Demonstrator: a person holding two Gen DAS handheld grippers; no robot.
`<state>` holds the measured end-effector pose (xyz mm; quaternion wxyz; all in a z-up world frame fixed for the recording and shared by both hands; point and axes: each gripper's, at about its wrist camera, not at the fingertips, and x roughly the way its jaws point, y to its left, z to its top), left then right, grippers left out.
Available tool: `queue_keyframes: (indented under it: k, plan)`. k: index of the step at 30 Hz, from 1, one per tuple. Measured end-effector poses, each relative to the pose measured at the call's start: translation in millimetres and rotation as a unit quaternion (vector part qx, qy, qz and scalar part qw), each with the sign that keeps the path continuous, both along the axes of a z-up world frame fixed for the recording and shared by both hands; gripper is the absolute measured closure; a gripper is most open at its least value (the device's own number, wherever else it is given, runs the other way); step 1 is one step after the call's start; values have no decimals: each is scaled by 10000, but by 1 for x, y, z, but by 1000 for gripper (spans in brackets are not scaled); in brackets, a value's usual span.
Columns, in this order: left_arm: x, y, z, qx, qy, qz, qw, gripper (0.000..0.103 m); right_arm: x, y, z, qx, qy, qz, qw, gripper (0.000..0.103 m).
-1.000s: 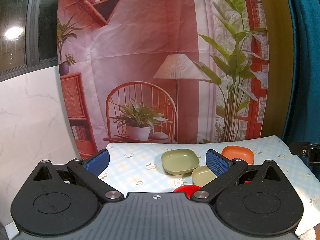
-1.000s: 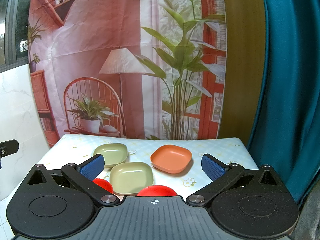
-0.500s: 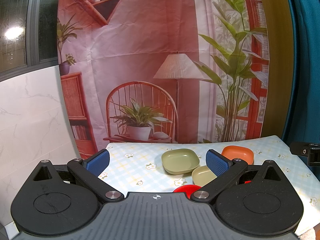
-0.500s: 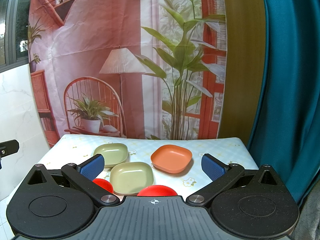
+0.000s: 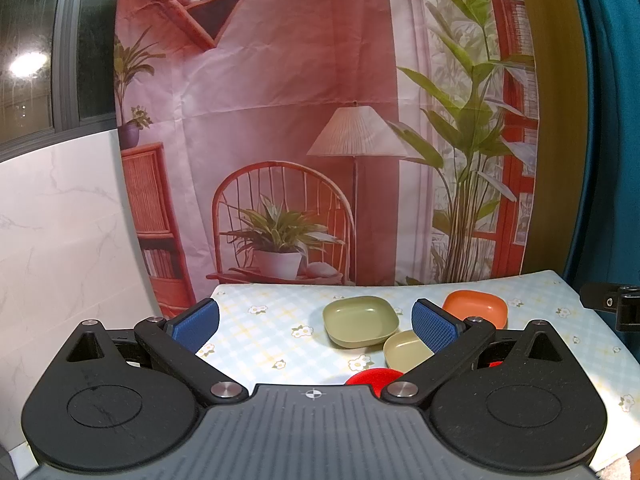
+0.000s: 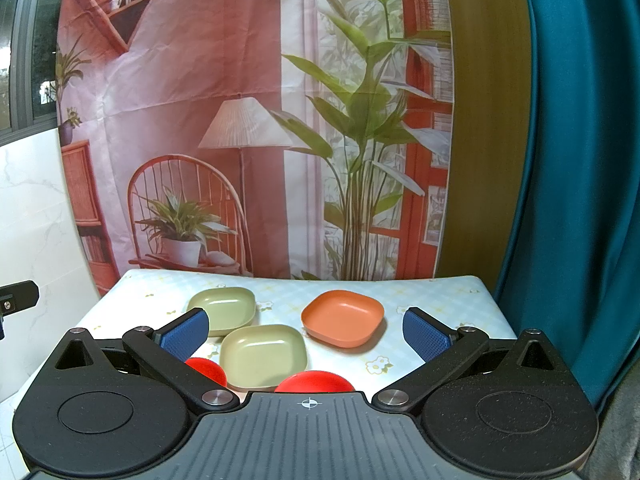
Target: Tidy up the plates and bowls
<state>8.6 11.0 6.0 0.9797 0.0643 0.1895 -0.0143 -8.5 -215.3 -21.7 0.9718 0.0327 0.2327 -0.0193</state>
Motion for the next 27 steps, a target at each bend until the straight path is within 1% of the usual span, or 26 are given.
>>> queue_keyframes:
  k: [10, 11, 13, 15, 18, 19, 21, 23, 27]
  plan:
    - [2, 0, -1, -2, 27, -8, 10000, 0, 2, 2, -6, 5, 1, -4, 10000, 0]
    - [2, 1, -2, -10, 50, -25, 10000, 0, -1, 5, -2, 25, -9, -7, 10000, 0]
    - [3, 1, -3, -42, 77, -85, 9999, 0, -1, 2, -5, 107, -70, 17, 9999, 0]
    - [5, 2, -5, -81, 77, -115, 9999, 0, 1, -2, -7, 247, -200, 130, 9994, 0]
    - [11, 2, -11, -95, 105, -115, 9998, 0, 6, -9, -10, 566, -526, 330, 9965, 0]
    - [15, 1, -13, -60, 122, -95, 9999, 0, 7, -12, -13, 610, -643, 324, 9955, 0]
    - [24, -1, -20, 25, 191, -69, 9998, 0, 12, -17, -19, 543, -744, 274, 9954, 0]
    - [33, -2, -26, 74, 312, -78, 9995, 0, 20, -18, -24, 458, -696, 197, 9963, 0]
    - [52, 0, -43, 80, 529, -75, 9985, 0, 36, -20, -39, 531, -560, 254, 9967, 0]
